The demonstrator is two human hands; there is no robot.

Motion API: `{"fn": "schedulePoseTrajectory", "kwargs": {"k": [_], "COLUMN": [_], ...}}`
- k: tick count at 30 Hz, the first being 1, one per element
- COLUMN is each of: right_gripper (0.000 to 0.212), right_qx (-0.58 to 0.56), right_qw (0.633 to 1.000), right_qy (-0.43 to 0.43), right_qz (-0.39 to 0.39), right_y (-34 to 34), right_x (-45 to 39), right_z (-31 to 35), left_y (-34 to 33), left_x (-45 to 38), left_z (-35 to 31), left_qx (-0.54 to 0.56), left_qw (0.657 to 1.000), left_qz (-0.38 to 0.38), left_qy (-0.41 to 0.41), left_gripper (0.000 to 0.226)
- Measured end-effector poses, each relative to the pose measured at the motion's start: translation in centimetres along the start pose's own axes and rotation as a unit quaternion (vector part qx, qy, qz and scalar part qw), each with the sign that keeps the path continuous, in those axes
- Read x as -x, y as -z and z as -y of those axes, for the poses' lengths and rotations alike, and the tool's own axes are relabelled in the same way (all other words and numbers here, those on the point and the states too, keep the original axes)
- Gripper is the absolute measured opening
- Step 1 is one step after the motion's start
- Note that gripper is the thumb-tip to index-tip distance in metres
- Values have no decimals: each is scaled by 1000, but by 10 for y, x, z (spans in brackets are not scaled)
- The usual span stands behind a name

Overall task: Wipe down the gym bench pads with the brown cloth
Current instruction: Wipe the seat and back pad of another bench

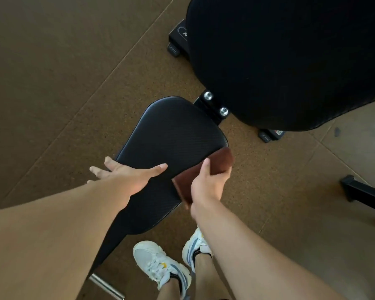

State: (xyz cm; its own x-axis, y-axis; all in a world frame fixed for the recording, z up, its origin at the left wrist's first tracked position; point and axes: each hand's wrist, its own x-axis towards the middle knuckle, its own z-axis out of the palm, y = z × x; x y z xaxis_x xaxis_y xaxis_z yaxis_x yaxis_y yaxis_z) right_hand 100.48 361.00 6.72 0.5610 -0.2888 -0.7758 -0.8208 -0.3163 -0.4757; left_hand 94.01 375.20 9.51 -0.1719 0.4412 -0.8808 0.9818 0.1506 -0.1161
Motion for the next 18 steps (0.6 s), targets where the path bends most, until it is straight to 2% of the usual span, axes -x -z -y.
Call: {"fn": "schedulePoseTrajectory", "kwargs": {"k": [2, 4, 5, 7, 9, 11, 12, 13, 14, 17, 18], "right_gripper": [72, 70, 67, 63, 61, 65, 66, 67, 68, 69, 68], "right_qx": [115, 239, 294, 385, 460, 532, 561, 582, 596, 604, 607], "right_qw": [986, 933, 894, 795, 666, 522, 472, 449, 455, 552, 574], "right_qy": [117, 266, 338, 469, 583, 649, 653, 646, 628, 556, 536], "right_qz": [-39, -33, -20, 9, 68, 153, 189, 206, 207, 144, 122], "right_y": [-1, 8, 15, 27, 35, 39, 36, 29, 16, -35, -50], "right_x": [-13, -24, -30, -43, -52, -61, -66, -70, -70, -55, -49], "right_z": [9, 4, -1, -11, -10, 12, 29, 47, 63, 89, 90], "left_y": [-3, -3, -4, -3, -4, -7, -7, -7, -7, -7, -7], "left_x": [-5, -6, -7, -7, -7, -8, -8, -8, -8, -6, -6], "left_z": [3, 3, 4, 3, 2, 2, 2, 2, 2, 2, 3], "left_qx": [-6, -11, -15, -25, -20, -28, -27, -24, -18, -12, -11], "left_qw": [1000, 1000, 1000, 999, 999, 999, 999, 999, 999, 1000, 1000], "left_qz": [-16, -21, -21, -28, -29, -33, -33, -31, -28, -22, -23], "left_qy": [15, 14, 12, 9, 3, 1, 2, 1, 1, -1, -2], "left_gripper": [163, 166, 165, 161, 159, 158, 158, 158, 159, 160, 160]}}
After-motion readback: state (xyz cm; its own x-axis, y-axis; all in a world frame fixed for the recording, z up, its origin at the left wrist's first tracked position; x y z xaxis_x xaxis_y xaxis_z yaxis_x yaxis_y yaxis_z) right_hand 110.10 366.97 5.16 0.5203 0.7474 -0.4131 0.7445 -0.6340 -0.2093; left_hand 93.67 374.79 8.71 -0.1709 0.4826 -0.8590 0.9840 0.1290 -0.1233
